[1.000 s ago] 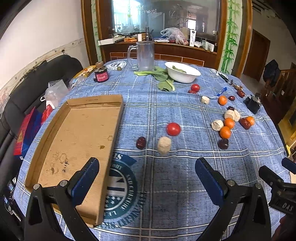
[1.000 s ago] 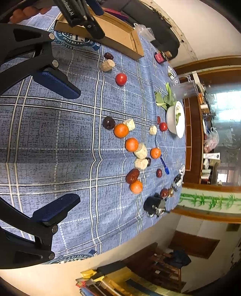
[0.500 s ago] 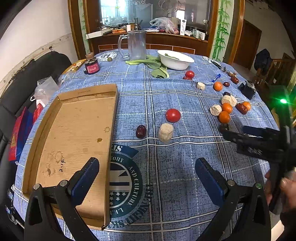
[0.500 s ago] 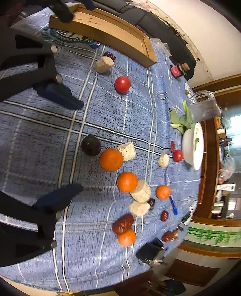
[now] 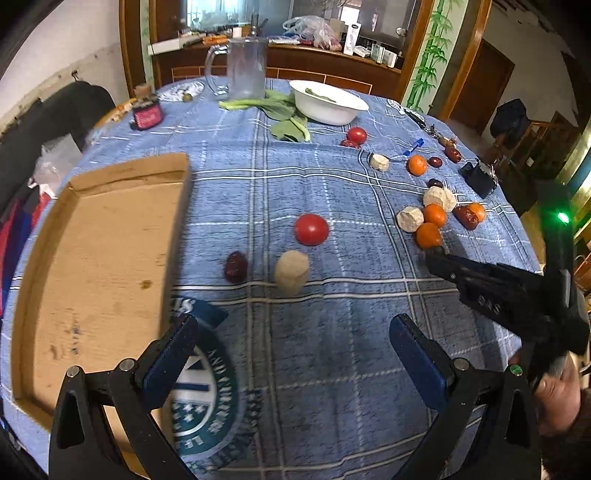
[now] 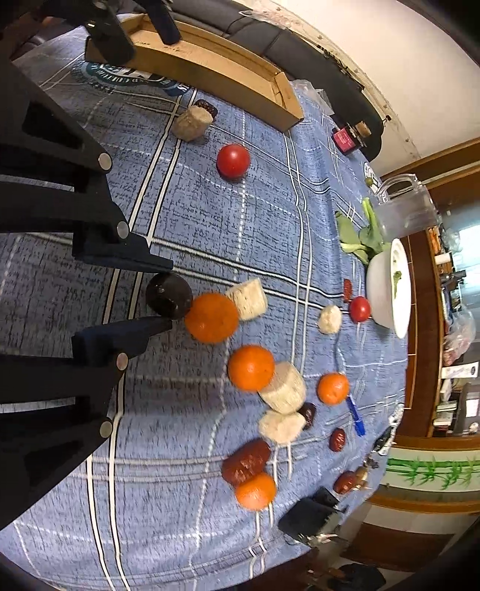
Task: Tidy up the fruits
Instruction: 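Grasp the dark round plum with the right tool while the left tool grasps a beige round bun, then carry the plum and bun with both tools over the cardboard tray, then open both tools to drop the plum and bun into the tray, then move both open tools back toward the fruits on the cloth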
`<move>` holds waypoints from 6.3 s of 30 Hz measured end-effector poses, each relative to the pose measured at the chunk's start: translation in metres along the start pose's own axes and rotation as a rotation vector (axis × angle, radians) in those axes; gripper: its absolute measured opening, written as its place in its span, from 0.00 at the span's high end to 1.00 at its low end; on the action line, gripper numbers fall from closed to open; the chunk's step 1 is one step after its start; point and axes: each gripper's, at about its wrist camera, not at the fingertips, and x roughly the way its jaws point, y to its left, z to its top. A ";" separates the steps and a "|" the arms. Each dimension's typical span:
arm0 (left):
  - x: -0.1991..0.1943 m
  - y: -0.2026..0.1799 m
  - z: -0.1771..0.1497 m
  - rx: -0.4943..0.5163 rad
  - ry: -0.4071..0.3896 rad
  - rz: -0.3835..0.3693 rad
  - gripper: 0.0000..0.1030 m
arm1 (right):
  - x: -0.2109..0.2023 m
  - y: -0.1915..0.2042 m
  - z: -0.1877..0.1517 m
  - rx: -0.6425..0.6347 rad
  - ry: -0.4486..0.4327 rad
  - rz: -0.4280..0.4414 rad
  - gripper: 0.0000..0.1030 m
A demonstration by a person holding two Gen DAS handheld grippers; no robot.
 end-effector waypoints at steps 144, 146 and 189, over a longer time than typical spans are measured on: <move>-0.068 0.226 -0.089 -0.362 -0.056 0.217 0.57 | 0.015 0.298 -0.035 -0.549 0.067 0.280 0.61; -0.072 0.222 -0.089 -0.357 -0.062 0.228 0.57 | 0.007 0.293 -0.036 -0.549 0.056 0.285 0.61; 0.008 -0.064 -0.011 0.099 -0.008 0.130 0.31 | -0.100 -0.106 -0.032 0.071 -0.136 -0.083 0.38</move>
